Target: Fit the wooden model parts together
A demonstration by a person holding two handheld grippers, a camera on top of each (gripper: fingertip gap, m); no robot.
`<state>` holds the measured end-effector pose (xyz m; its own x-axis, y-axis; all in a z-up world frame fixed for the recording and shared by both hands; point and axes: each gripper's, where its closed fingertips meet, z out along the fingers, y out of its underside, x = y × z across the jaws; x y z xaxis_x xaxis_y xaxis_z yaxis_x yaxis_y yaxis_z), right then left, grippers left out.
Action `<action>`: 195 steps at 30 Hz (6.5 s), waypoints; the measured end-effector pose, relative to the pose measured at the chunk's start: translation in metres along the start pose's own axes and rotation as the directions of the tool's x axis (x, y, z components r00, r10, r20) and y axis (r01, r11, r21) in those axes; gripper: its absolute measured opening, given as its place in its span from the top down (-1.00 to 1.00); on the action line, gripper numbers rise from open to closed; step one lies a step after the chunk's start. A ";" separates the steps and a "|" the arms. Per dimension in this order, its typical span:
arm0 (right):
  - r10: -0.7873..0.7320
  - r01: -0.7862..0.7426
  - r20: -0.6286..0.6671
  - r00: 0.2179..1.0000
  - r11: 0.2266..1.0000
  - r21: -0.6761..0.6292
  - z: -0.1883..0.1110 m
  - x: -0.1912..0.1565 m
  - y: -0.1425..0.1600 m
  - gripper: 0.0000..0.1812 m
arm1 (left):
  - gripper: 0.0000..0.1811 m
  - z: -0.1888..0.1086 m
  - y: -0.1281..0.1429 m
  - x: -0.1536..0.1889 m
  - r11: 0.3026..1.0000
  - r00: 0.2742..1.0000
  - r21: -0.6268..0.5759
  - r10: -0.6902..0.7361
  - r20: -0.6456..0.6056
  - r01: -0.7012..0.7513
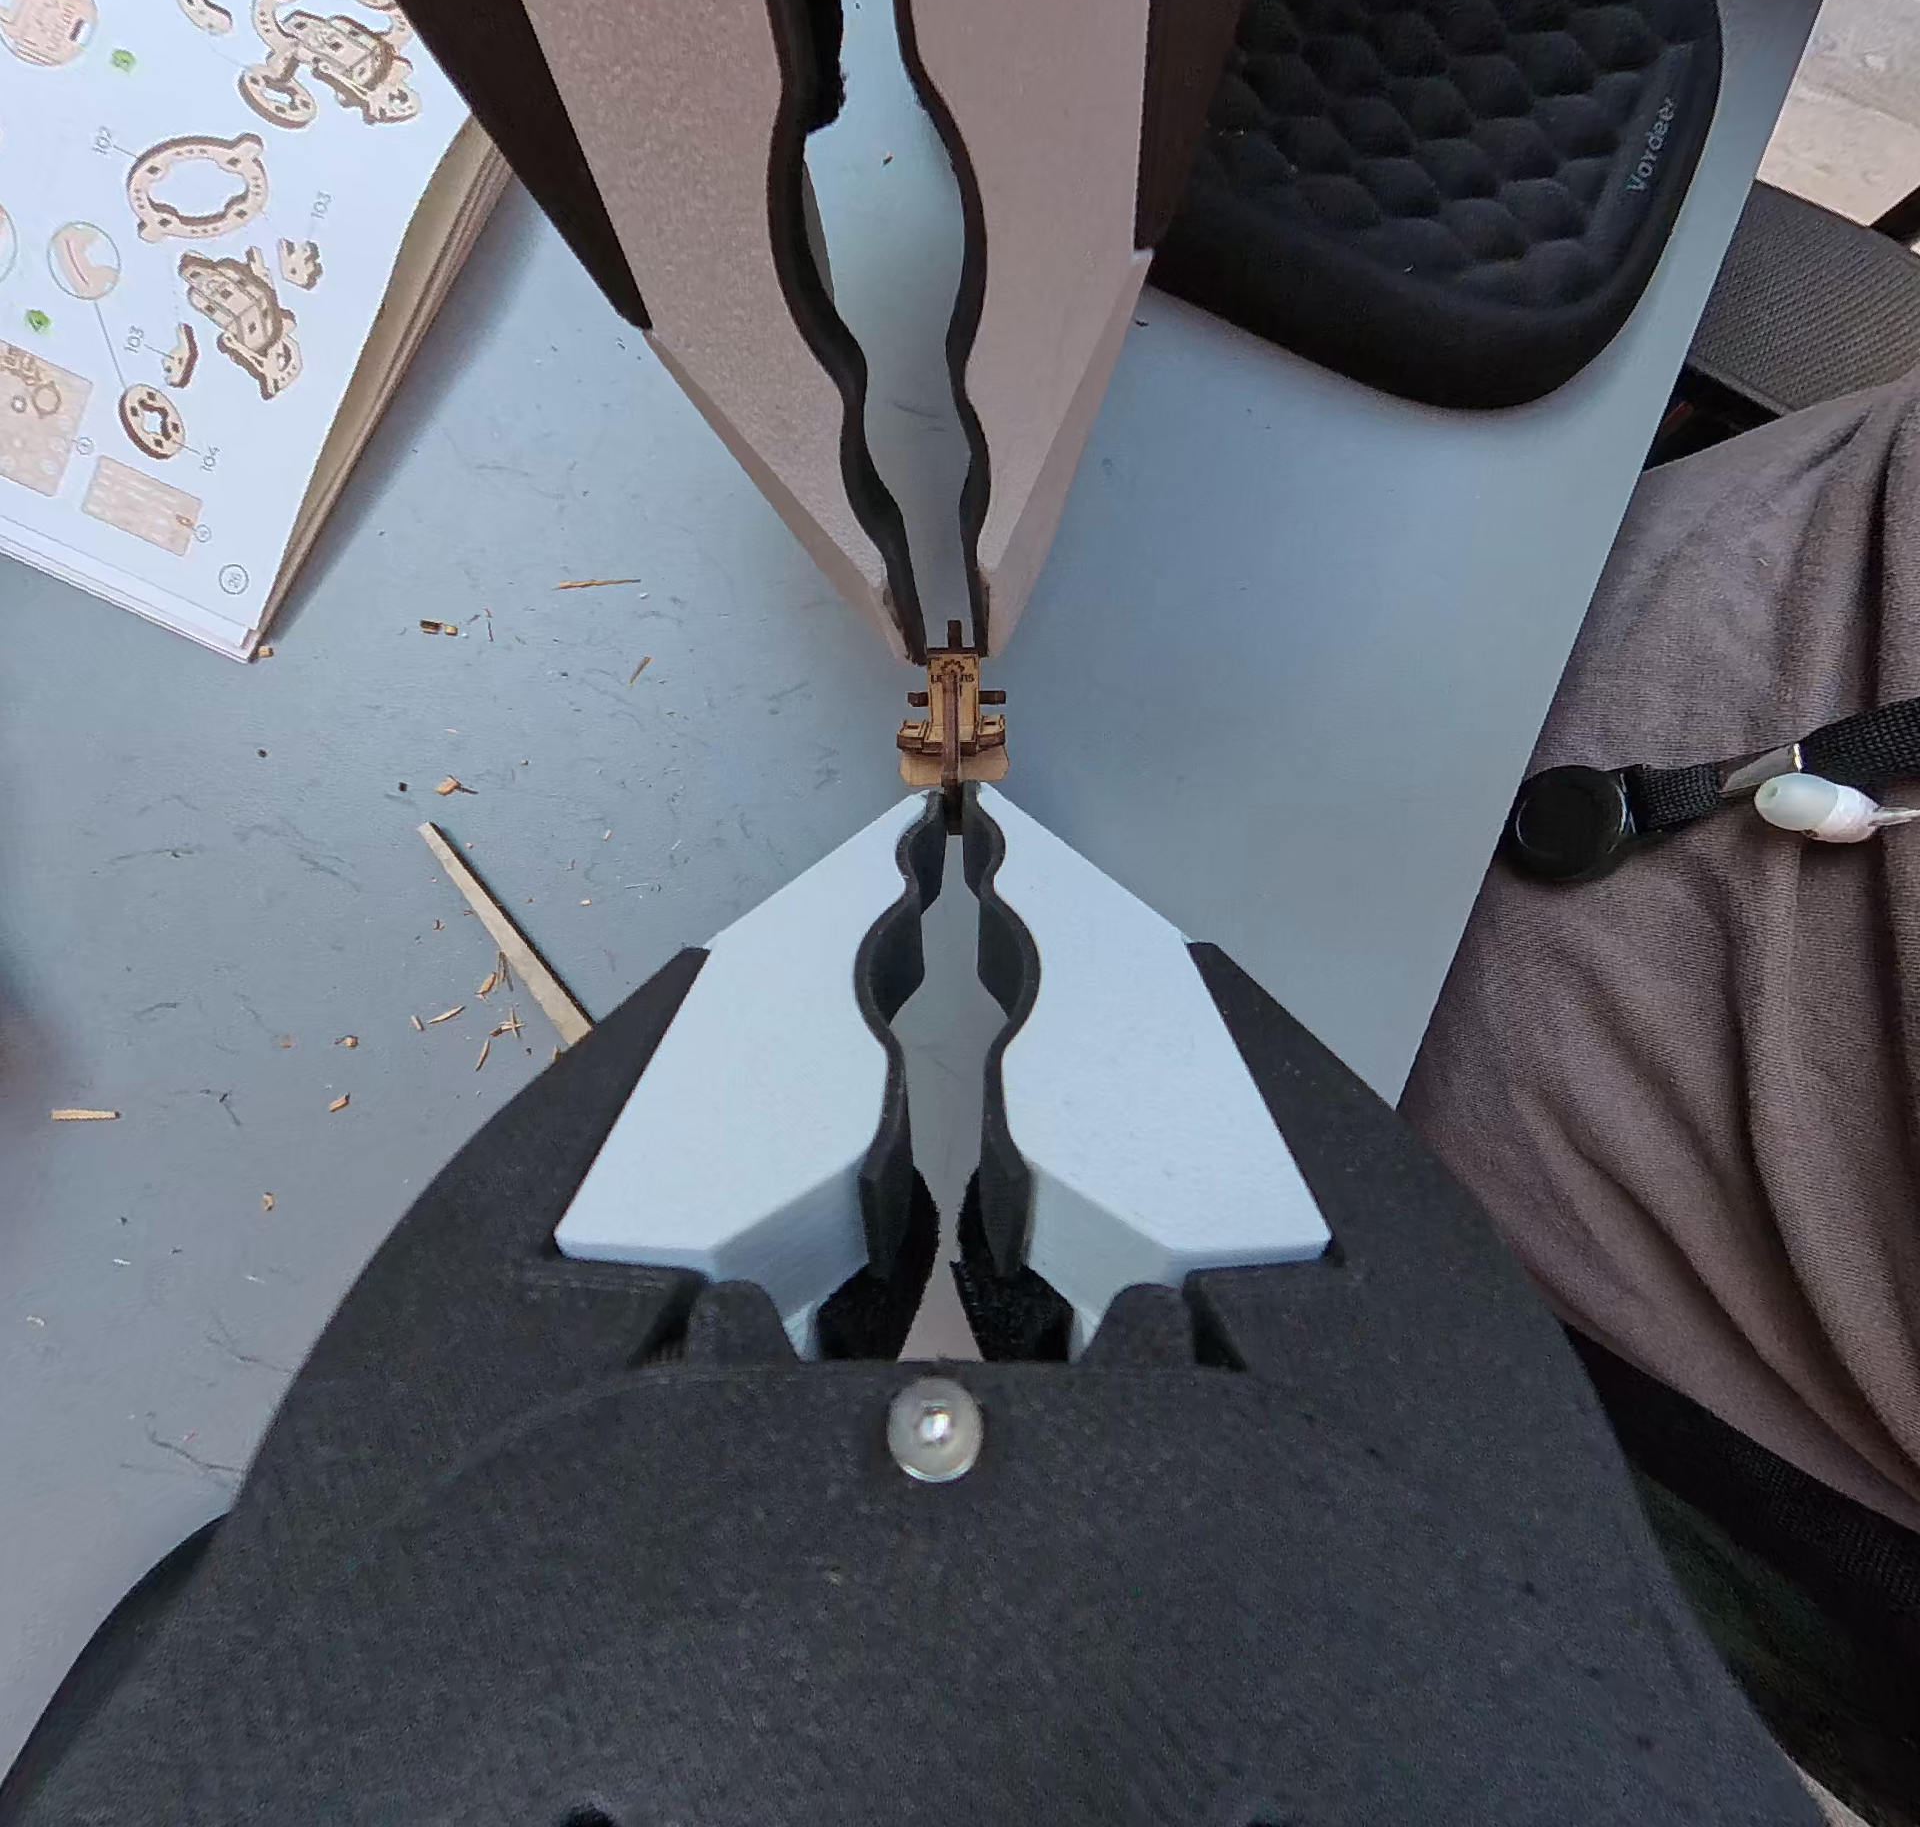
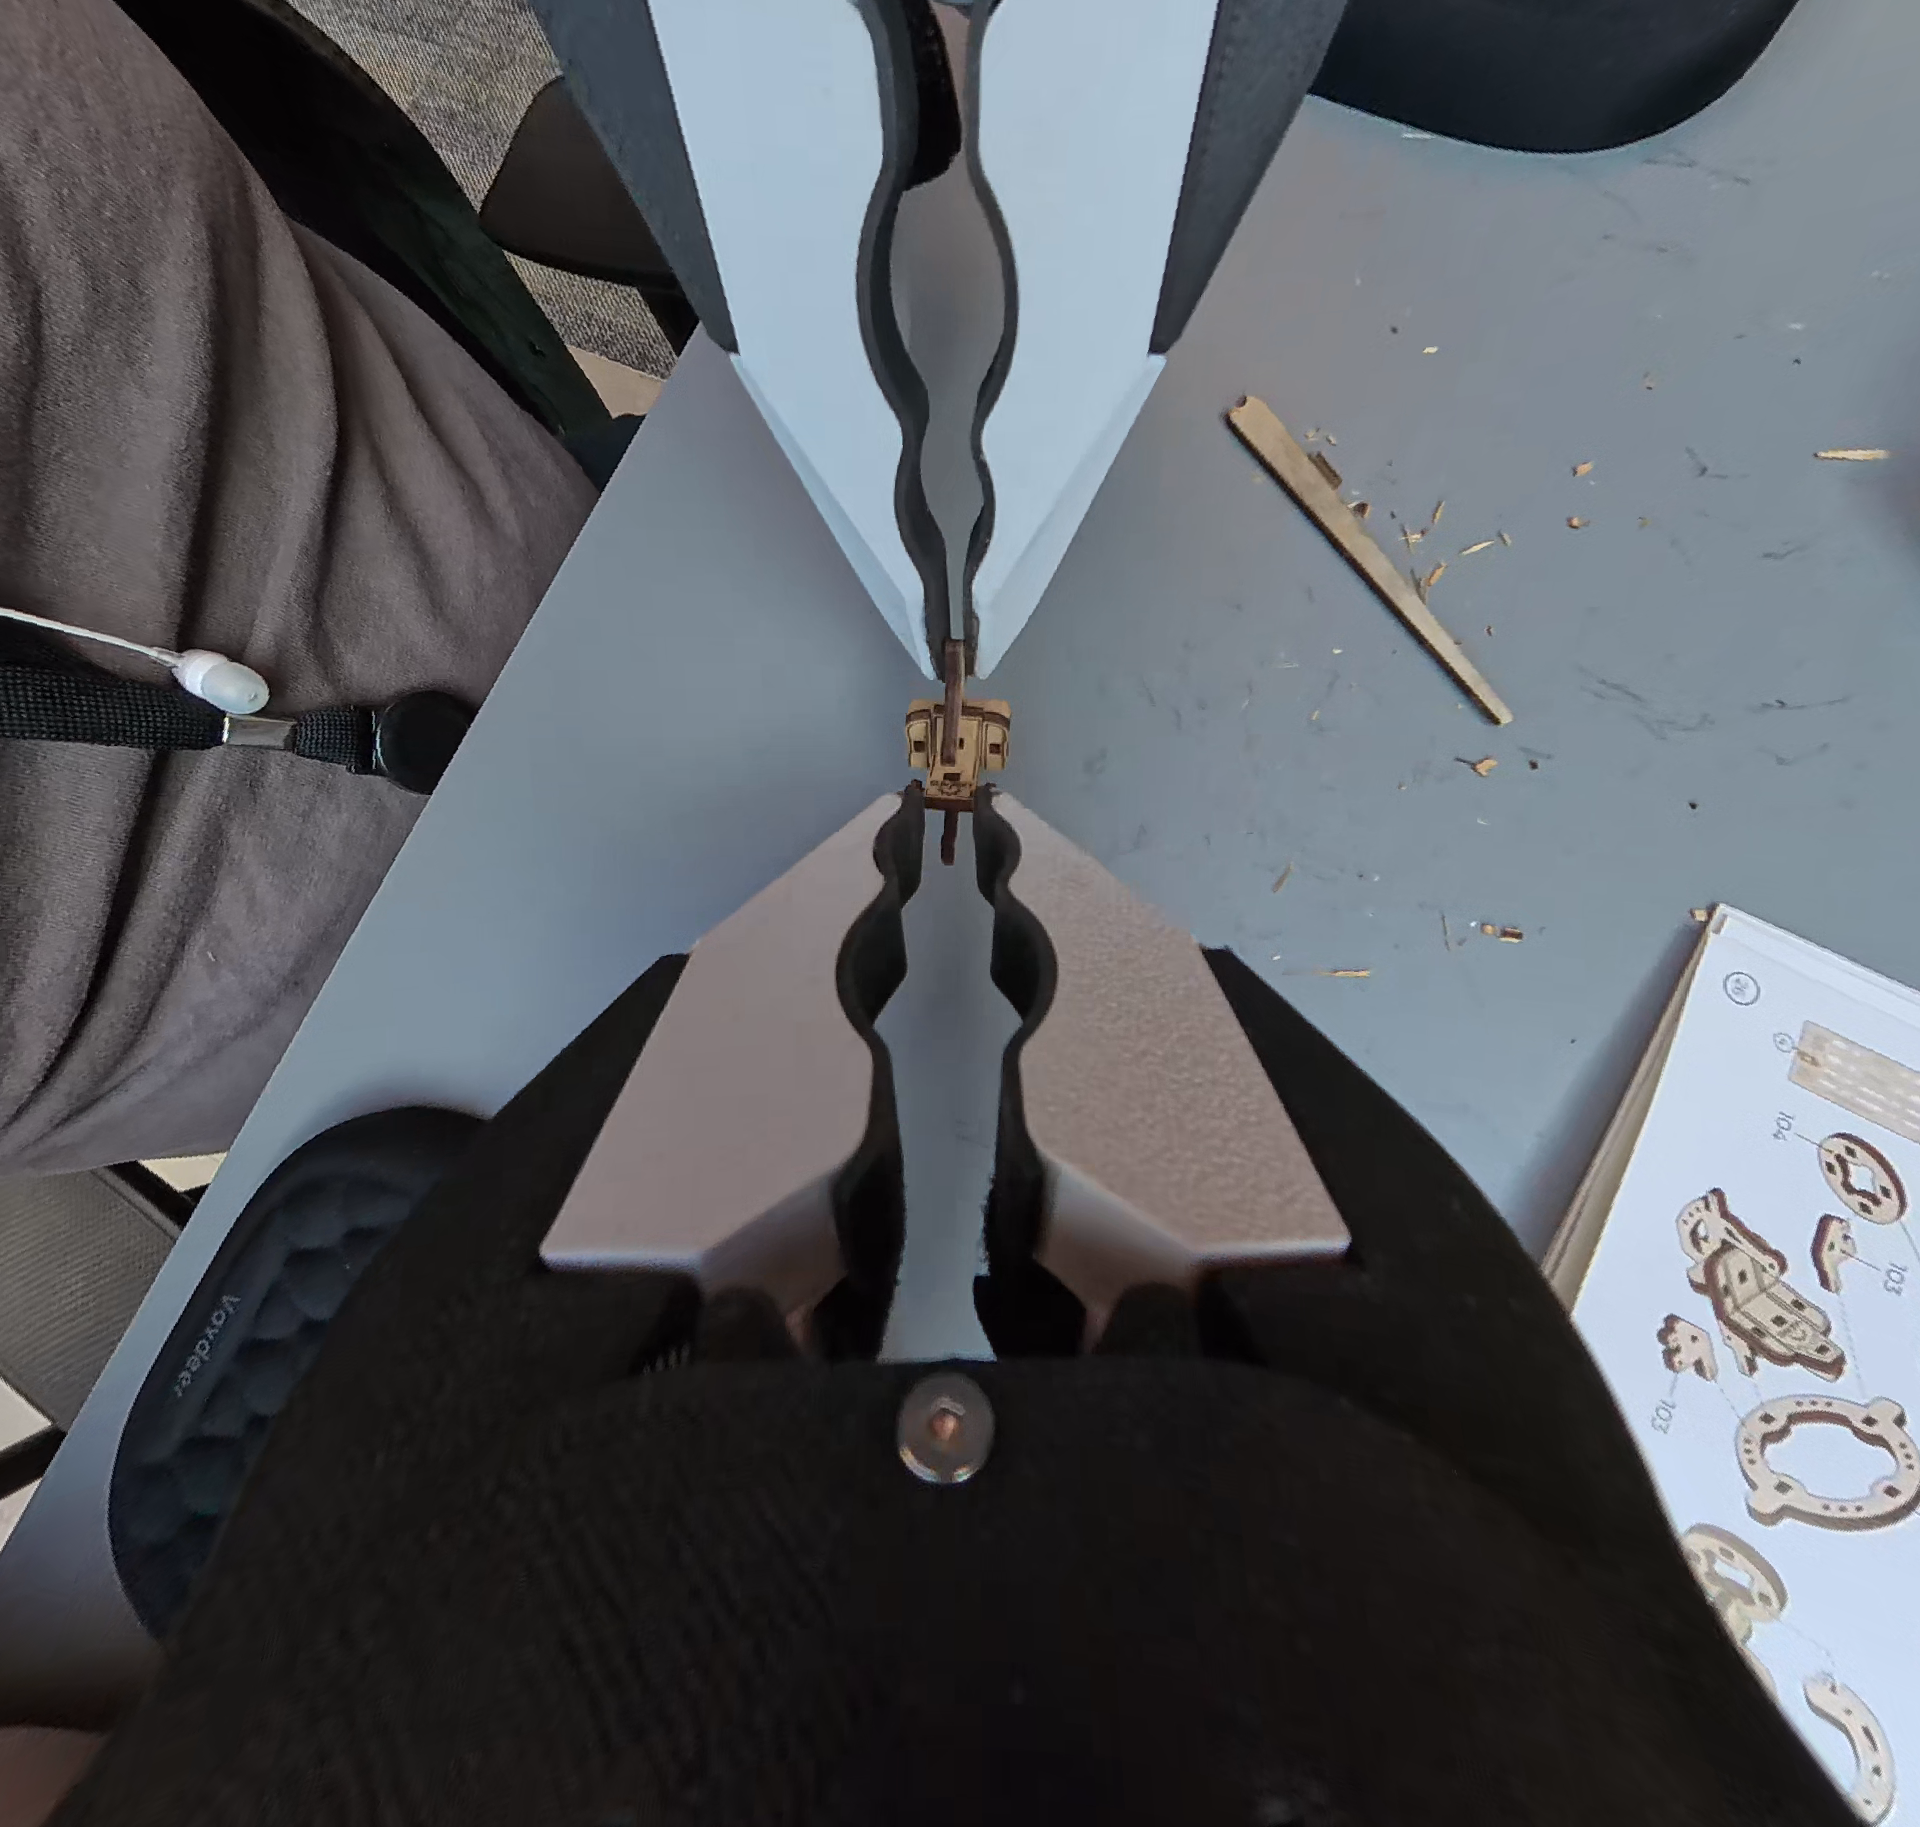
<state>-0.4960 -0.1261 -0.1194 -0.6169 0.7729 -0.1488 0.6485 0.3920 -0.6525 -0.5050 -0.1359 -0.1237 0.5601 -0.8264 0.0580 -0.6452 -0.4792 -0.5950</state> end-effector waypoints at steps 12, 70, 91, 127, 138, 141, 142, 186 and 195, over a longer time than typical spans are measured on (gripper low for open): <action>0.033 -0.034 0.016 0.999 0.997 0.071 -0.006 0.003 -0.004 0.98 | 1.00 -0.004 -0.001 -0.003 0.998 0.999 0.048 -0.032 -0.002 0.032; -0.031 0.033 -0.167 0.985 0.999 0.006 0.007 0.008 0.004 0.91 | 1.00 -0.005 -0.001 -0.005 0.998 0.999 0.053 -0.026 0.030 0.024; 0.240 -0.294 0.333 0.912 0.948 0.122 -0.054 -0.011 -0.030 0.91 | 1.00 -0.046 -0.040 0.006 0.807 0.732 0.240 -0.309 -0.607 0.539; 0.204 -0.221 0.155 0.967 0.969 0.107 -0.061 -0.007 -0.006 0.91 | 1.00 -0.022 -0.029 0.001 0.914 0.914 0.229 -0.257 -0.314 0.335; 0.118 -0.079 -0.412 0.904 0.991 0.110 -0.207 0.013 0.035 0.90 | 1.00 -0.058 -0.098 -0.059 0.989 0.998 0.149 0.026 -0.053 -0.018; 0.126 -0.094 -0.491 0.862 0.991 0.091 -0.231 0.031 0.045 0.90 | 1.00 -0.068 -0.129 -0.078 0.985 0.991 0.109 0.133 0.019 -0.135; 0.123 -0.089 -0.504 0.855 0.992 0.092 -0.236 0.036 0.048 0.90 | 1.00 -0.070 -0.138 -0.085 0.981 0.985 0.096 0.165 0.047 -0.168; 0.219 -0.136 -0.417 0.882 0.966 0.220 -0.233 0.091 0.077 0.90 | 1.00 -0.056 -0.171 -0.165 0.965 0.999 0.261 -0.038 0.011 0.034; 0.216 -0.126 -0.416 0.883 0.964 0.232 -0.234 0.091 0.074 0.90 | 1.00 -0.053 -0.172 -0.162 0.967 1.000 0.253 -0.026 -0.001 0.025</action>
<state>-0.3996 0.0899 -0.0079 -0.2190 0.9750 0.0372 0.6000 0.1647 -0.7828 -0.5122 0.0643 0.0116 0.5759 -0.8141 0.0746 -0.4783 -0.4095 -0.7769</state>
